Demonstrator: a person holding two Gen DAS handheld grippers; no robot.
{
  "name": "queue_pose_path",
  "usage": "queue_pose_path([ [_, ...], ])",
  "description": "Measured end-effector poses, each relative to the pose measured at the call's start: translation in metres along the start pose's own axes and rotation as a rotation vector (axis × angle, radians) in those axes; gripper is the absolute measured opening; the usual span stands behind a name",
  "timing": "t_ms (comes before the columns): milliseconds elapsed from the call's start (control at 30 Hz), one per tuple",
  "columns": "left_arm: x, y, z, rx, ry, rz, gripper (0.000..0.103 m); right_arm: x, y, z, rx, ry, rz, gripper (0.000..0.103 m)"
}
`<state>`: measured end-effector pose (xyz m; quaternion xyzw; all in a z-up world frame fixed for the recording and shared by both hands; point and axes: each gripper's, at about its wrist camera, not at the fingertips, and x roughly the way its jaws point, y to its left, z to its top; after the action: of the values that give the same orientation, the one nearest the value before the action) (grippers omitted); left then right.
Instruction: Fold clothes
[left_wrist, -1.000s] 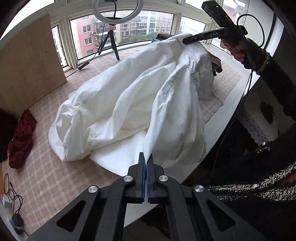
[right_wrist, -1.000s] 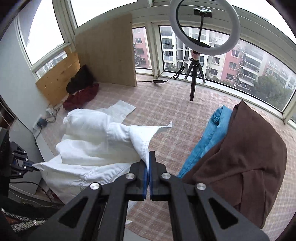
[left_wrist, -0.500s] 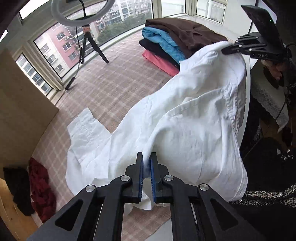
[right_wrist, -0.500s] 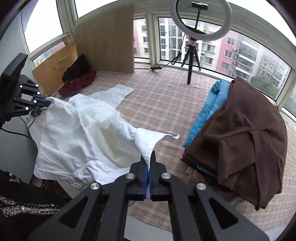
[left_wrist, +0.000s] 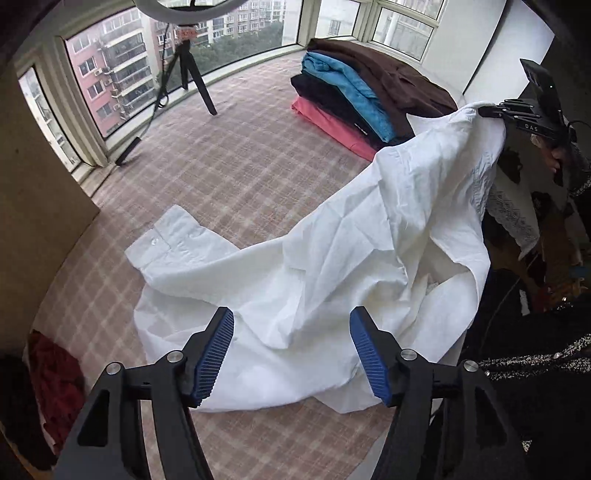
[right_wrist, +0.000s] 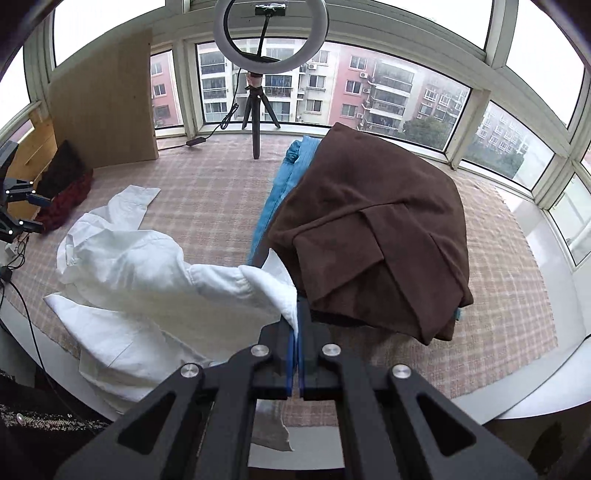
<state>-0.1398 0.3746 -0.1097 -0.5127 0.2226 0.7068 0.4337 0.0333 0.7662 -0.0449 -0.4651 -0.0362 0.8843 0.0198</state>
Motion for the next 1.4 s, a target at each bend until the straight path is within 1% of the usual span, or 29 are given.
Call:
queue_pose_path([
  [33,0.018,0.001,0.004,0.018,0.029,-0.038,0.063,0.000,0.004,-0.001,0.002,0.007,-0.006,0.001],
  [67,0.032,-0.001,0.006,0.030,0.045,-0.058,0.060,-0.001,0.008,-0.002,0.006,0.013,-0.014,0.001],
  [100,0.044,-0.003,0.006,0.024,0.065,-0.090,0.045,-0.002,0.012,-0.003,0.009,0.019,-0.021,0.001],
  [133,0.056,-0.006,0.007,0.017,0.084,-0.123,0.001,-0.002,0.016,-0.004,0.013,0.023,-0.029,0.001],
  [167,0.055,-0.007,0.007,0.016,0.076,-0.119,0.005,-0.003,0.019,-0.004,0.016,0.025,-0.036,0.001],
  [200,0.053,-0.008,0.006,0.014,0.067,-0.115,0.001,-0.004,0.023,-0.005,0.019,0.027,-0.042,0.001],
  [233,0.052,-0.009,0.006,0.013,0.059,-0.110,0.001,-0.005,0.025,-0.005,0.022,0.026,-0.047,0.001],
  [333,-0.008,0.008,0.016,0.018,-0.030,0.057,0.001,-0.010,0.031,-0.002,0.039,0.006,-0.071,0.001],
  [367,-0.039,0.015,0.017,0.012,-0.081,0.112,0.001,-0.012,0.032,0.000,0.055,-0.006,-0.069,0.001],
  [467,-0.129,0.028,0.017,0.007,-0.229,0.281,0.001,-0.018,0.037,0.008,0.093,-0.048,-0.028,0.001],
  [500,-0.148,0.023,0.008,0.020,-0.253,0.325,0.001,-0.021,0.041,0.011,0.094,-0.066,-0.018,0.001],
  [567,-0.160,0.007,-0.019,0.020,-0.277,0.293,0.001,-0.023,0.054,0.015,0.063,-0.084,-0.027,0.001],
  [600,-0.138,-0.003,-0.037,0.018,-0.213,0.234,0.002,-0.024,0.062,0.017,0.041,-0.090,-0.036,0.001],
  [667,-0.093,-0.023,-0.073,0.016,-0.084,0.115,0.008,-0.021,0.070,0.016,0.008,-0.081,-0.068,0.001],
  [700,-0.070,-0.033,-0.091,0.015,-0.020,0.055,0.011,-0.018,0.068,0.014,0.016,-0.070,-0.075,0.001],
  [733,-0.048,-0.042,-0.109,0.014,0.045,-0.005,0.011,-0.015,0.065,0.011,0.031,-0.059,-0.077,0.001],
  [833,-0.015,-0.041,-0.135,-0.019,0.178,-0.029,0.008,-0.008,0.057,0.003,0.065,-0.033,-0.088,0.001],
  [933,-0.038,-0.026,-0.114,0.015,0.102,0.041,0.011,-0.003,0.054,-0.003,0.078,-0.006,-0.093,0.001],
  [967,-0.045,-0.021,-0.107,0.026,0.077,0.064,0.015,-0.001,0.055,-0.005,0.078,0.004,-0.097,0.001],
  [1000,-0.048,-0.022,-0.096,0.062,0.067,0.060,0.028,0.002,0.056,-0.007,0.077,0.014,-0.100,0.001],
  [1033,-0.045,-0.026,-0.086,0.130,0.069,0.083,0.044,0.003,0.056,-0.008,0.076,0.020,-0.101,0.001],
  [1067,-0.043,-0.029,-0.076,0.198,0.071,0.106,0.049,0.004,0.058,-0.009,0.076,0.024,-0.103,0.001],
  [1133,-0.033,-0.035,-0.063,0.306,0.067,0.110,0.052,0.004,0.061,-0.010,0.075,0.025,-0.104,0.001],
  [1200,-0.017,-0.035,-0.053,0.349,0.096,0.063,0.056,0.002,0.064,-0.010,0.073,0.022,-0.105,0.001],
  [1267,0.003,-0.030,-0.047,0.386,0.136,0.004,0.056,-0.001,0.067,-0.008,0.078,0.019,-0.110,0.001],
  [1300,0.013,-0.029,-0.049,0.383,0.170,-0.014,0.056,-0.002,0.068,-0.008,0.084,0.018,-0.114,0.001],
  [1333,0.023,-0.028,-0.052,0.379,0.204,-0.031,0.051,-0.004,0.069,-0.007,0.091,0.017,-0.119,0.001],
  [1367,0.034,-0.027,-0.055,0.375,0.238,-0.049,0.039,-0.005,0.069,-0.006,0.095,0.016,-0.126,0.001],
  [1400,0.043,-0.024,-0.058,0.346,0.272,-0.061,0.000,-0.007,0.070,-0.005,0.097,0.014,-0.135,0.001],
])
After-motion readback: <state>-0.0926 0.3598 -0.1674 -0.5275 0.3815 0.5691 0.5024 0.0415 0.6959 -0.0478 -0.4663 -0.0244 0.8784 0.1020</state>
